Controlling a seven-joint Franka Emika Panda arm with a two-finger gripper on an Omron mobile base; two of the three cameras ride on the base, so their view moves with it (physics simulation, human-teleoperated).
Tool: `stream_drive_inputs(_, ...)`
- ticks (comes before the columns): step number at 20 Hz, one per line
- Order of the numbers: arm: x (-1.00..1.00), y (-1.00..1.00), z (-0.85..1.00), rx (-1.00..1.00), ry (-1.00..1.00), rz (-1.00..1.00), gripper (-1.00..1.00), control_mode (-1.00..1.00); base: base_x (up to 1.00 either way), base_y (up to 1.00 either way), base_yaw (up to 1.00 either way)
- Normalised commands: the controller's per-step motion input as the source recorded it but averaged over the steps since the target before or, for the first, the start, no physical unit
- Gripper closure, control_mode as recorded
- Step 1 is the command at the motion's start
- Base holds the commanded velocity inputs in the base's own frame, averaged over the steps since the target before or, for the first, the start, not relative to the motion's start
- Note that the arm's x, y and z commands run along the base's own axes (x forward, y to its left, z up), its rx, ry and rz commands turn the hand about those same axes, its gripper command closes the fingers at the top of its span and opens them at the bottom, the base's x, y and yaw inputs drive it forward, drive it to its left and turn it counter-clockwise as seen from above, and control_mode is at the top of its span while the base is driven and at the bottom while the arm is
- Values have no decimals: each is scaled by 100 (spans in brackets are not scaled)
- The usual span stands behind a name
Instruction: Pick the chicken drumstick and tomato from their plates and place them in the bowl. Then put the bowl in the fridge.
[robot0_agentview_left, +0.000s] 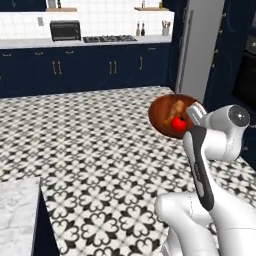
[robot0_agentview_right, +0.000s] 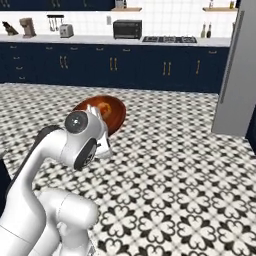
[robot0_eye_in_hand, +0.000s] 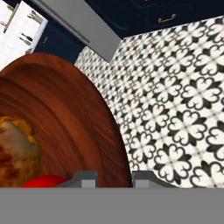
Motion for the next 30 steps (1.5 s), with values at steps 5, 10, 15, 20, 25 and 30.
stream_drive_inputs(5, 0, 0, 0, 0, 0, 0, 100, 100, 100, 1, -1)
stream_drive_inputs(10, 0, 0, 0, 0, 0, 0, 100, 100, 100, 0, -8)
stream_drive_inputs(15, 0, 0, 0, 0, 0, 0, 100, 100, 100, 16, -21)
stream_drive_inputs(20, 0, 0, 0, 0, 0, 0, 100, 100, 100, 57, -40)
stream_drive_inputs(25, 0, 0, 0, 0, 0, 0, 100, 100, 100, 95, -57)
stream_drive_inputs(30, 0, 0, 0, 0, 0, 0, 100, 100, 97, 100, -45)
